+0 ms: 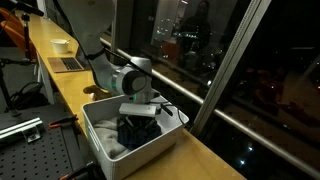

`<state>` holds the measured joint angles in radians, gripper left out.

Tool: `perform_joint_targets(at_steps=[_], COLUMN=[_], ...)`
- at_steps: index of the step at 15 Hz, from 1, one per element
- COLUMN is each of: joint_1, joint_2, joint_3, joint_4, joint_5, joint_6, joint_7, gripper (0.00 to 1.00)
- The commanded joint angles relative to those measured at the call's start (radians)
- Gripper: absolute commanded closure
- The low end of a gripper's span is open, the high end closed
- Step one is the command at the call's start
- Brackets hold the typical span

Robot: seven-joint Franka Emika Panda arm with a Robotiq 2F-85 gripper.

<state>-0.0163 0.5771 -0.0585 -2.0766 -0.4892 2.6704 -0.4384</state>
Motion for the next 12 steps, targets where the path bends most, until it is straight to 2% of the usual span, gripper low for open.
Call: perform_joint_targets(at_steps=[1, 2, 7, 10, 12], joint_1=[0.016, 0.027, 0.071, 0.089, 0.109], joint_2=[-0.198, -0.261, -0.52, -0.668, -0.729], joint_3=[-0.002, -0.002, 0.009, 0.054, 0.107], joint_4=[-0.151, -0.187, -0.262, -0.257, -0.203], joint_5=[-0.01, -0.016, -0.067, -0.103, -0.106], joint_6=[0.006, -0.003, -0.076, -0.186, -0.298], joint_7=[0.044, 0.057, 0.104, 0.12, 0.114], gripper=[1.0, 0.97, 0.97, 0.97, 0.97])
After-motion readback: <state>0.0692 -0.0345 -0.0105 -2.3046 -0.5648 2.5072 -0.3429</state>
